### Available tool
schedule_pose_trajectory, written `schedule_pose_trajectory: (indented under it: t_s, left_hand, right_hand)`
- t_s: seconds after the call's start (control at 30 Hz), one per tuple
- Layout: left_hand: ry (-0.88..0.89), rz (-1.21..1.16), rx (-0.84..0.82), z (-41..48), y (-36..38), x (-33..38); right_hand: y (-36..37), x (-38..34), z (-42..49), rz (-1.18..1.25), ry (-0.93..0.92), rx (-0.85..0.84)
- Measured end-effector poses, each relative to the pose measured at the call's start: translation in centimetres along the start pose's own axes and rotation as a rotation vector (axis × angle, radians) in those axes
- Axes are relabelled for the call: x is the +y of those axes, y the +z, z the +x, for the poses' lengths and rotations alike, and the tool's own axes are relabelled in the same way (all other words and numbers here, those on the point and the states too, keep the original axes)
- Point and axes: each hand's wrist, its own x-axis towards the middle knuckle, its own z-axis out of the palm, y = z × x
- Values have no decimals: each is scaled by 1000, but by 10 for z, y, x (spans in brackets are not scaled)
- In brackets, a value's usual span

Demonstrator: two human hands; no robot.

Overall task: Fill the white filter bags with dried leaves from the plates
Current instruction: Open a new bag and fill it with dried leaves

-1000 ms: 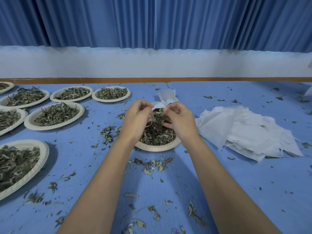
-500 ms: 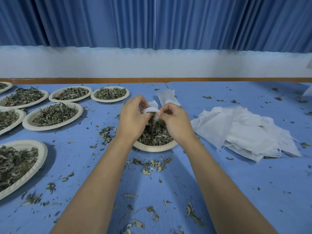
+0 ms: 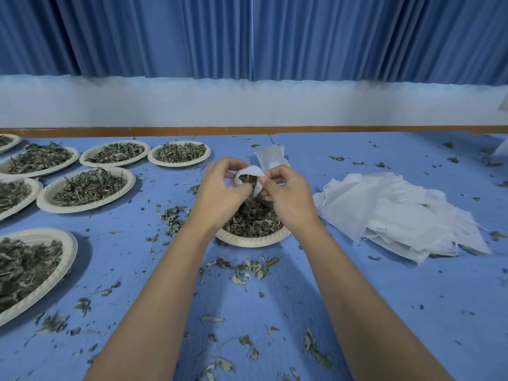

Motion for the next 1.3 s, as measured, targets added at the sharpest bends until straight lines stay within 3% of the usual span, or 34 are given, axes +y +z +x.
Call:
schedule_pose_trajectory:
  t_s: [0.1, 0.2, 0.43, 0.73, 0.97, 1.1, 1.3]
  left_hand:
    - [-3, 116, -173, -5, -4, -3]
    - [100, 242, -213, -8, -2, -7]
    - [179, 229, -93, -6, -3, -9]
    - [144, 173, 73, -6, 1, -7]
    - [81, 294, 218, 0, 2, -10]
    - [71, 320, 219, 2, 3, -10]
    - [-49, 95, 226, -8, -2, -18]
  right_hand:
    - [1, 1, 1, 48, 29, 12]
    - [2, 2, 1, 75, 49, 15]
    - [1, 5, 2, 77, 85, 27]
    - [2, 0, -1, 45, 81, -58]
    - [5, -7, -6, 97, 67, -263]
    - [4, -5, -5, 9, 33, -173]
    - [3, 2, -1, -42, 38, -35]
